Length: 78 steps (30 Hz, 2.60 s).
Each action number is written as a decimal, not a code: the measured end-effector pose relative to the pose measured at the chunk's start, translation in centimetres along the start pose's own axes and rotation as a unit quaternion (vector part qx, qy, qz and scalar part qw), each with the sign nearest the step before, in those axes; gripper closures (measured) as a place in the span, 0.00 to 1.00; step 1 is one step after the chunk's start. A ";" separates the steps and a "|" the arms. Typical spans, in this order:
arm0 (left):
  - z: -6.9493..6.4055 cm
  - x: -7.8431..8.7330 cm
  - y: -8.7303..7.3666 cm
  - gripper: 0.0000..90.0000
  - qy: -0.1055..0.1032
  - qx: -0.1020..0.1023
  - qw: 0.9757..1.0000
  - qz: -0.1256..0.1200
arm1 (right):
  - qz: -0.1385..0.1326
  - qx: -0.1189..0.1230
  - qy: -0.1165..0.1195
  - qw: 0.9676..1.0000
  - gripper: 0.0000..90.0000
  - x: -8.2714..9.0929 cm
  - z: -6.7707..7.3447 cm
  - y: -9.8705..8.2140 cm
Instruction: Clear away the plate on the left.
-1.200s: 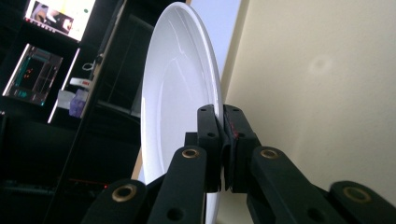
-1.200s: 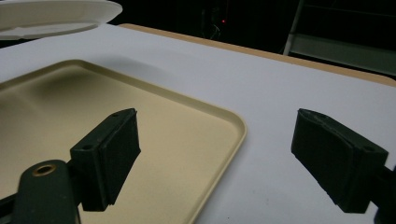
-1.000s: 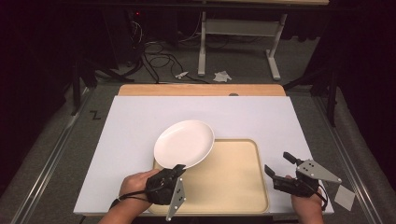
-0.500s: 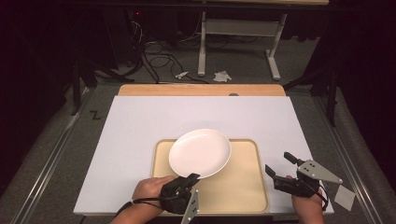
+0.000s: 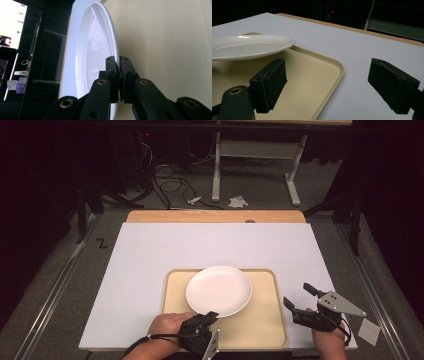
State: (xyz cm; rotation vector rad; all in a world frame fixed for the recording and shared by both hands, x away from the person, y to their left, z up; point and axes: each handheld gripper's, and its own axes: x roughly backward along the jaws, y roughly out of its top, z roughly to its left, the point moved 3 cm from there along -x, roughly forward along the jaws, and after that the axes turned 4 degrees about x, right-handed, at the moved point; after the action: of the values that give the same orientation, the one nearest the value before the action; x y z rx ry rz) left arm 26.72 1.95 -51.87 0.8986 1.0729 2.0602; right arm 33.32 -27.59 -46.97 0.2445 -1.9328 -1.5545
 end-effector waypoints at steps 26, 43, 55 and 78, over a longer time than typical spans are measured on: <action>-1.1 -0.7 -0.8 0.96 -0.030 0.000 0.999 0.016 | 0.003 0.000 -0.002 1.000 0.18 0.0 0.1 -0.1; -1.3 -0.3 -1.0 0.94 -0.049 0.032 0.998 0.025 | 0.005 -0.004 -0.006 1.000 0.18 0.0 -0.1 -0.1; -1.5 -0.5 -1.2 0.91 -0.058 0.061 0.996 0.034 | 0.006 -0.002 -0.002 1.000 0.18 -0.1 -0.1 -0.2; -2.5 -1.3 -2.1 0.83 -0.092 0.099 0.988 0.077 | 0.001 0.001 -0.002 1.000 0.18 0.1 0.0 0.0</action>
State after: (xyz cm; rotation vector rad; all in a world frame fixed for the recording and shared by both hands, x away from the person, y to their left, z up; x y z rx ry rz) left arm 25.92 0.88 -55.11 1.2808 1.1521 1.9695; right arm 33.25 -27.63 -46.98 0.2384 -1.9370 -1.5535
